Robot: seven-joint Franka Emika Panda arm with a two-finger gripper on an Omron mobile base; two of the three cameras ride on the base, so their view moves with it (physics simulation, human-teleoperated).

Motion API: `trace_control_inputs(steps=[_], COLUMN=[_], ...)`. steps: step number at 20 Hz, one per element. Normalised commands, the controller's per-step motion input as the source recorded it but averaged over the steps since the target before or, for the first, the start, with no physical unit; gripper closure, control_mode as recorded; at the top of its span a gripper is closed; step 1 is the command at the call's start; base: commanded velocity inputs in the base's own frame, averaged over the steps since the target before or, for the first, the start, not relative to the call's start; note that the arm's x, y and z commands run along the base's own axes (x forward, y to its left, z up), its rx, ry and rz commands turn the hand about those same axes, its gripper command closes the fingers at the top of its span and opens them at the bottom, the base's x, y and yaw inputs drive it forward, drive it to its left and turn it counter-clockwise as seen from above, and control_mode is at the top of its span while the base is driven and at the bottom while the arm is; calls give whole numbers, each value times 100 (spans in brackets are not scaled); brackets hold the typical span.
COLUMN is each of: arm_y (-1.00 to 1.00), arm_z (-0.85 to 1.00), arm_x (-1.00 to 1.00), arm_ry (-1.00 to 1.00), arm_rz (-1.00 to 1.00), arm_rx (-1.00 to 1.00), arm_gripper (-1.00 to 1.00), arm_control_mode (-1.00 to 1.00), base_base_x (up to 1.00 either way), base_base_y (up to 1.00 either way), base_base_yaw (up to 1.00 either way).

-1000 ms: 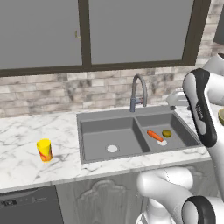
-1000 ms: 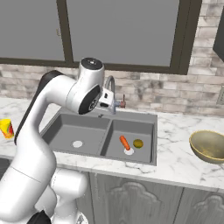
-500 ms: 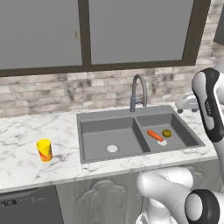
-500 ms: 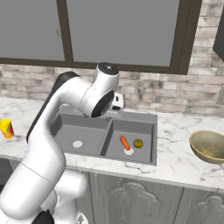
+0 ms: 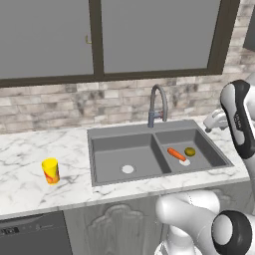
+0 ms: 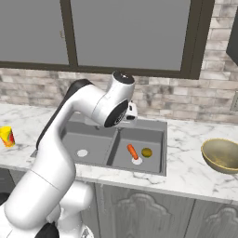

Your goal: Remove the carrot and orange from the sink. Then move the bowl and cup from the counter to the sink for washing.

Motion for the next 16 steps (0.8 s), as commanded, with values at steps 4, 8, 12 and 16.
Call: trace_control_inputs(steps=[4,8,12,16], arm_y=[-6,-9,-12,-12], arm_z=[-20,-22,-24,-21], arm_x=[15,10,3,5], arm_ry=[4,10,4,1], arm_rz=[0,0,3,7], arm_rx=[-12,-12,-7,-1], arm_gripper=[-100,-100,-100,-100], arm_control_mode=[-100,-100,-100,-100], base_base_x=[0,0,0,0], base_base_y=[0,0,0,0], base_base_yaw=[0,0,0,0])
